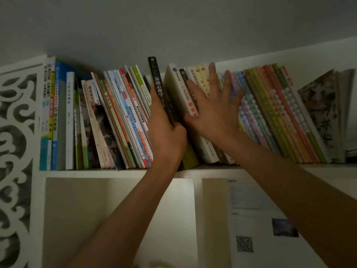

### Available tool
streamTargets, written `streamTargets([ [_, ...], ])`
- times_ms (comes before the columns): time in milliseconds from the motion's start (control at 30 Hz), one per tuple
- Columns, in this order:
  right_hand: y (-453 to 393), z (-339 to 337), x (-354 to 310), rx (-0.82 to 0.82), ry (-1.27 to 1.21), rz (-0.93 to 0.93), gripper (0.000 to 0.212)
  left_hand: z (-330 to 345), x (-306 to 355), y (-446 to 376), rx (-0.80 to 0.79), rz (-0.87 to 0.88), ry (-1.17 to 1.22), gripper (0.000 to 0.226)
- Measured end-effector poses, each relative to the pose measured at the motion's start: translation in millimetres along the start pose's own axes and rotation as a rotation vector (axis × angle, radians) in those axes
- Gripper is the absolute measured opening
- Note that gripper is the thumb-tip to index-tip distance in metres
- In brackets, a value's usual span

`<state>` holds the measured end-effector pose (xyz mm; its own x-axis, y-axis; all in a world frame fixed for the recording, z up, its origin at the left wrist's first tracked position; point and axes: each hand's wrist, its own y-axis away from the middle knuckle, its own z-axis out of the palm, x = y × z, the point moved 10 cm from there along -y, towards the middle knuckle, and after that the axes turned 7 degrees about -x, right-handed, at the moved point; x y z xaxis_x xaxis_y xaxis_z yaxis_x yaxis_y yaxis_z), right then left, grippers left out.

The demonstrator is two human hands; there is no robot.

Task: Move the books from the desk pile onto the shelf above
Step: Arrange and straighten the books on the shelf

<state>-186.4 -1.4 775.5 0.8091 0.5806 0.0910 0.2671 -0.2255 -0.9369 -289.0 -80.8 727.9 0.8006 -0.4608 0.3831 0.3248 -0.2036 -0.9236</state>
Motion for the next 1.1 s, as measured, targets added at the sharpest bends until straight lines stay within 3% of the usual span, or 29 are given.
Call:
streamTargets([
  [267, -4, -4, 26, 0.026, -0.009, 0.087, 0.082, 7, 10, -2, 0.065, 0.11, -0.206, 0.089],
  [467, -2, -8, 57, 0.031, -0.037, 0.168, 0.083, 24, 8, -14, 0.033, 0.015, -0.358, 0.09],
  [667, 4, -11, 56, 0.03, -0.056, 0.164, 0.084, 46, -6, -21, -0.057, 0.081, -0.784, 0.074],
  [900, 5, -13, 45, 0.04, -0.021, 0.148, 0.076, 29, -20, 9, -0.215, 0.302, -0.766, 0.07],
  [1100, 8, -11, 8, 0.07, 0.011, 0.04, 0.063, 39, -29, 2, -0.274, 0.307, -0.844, 0.077],
])
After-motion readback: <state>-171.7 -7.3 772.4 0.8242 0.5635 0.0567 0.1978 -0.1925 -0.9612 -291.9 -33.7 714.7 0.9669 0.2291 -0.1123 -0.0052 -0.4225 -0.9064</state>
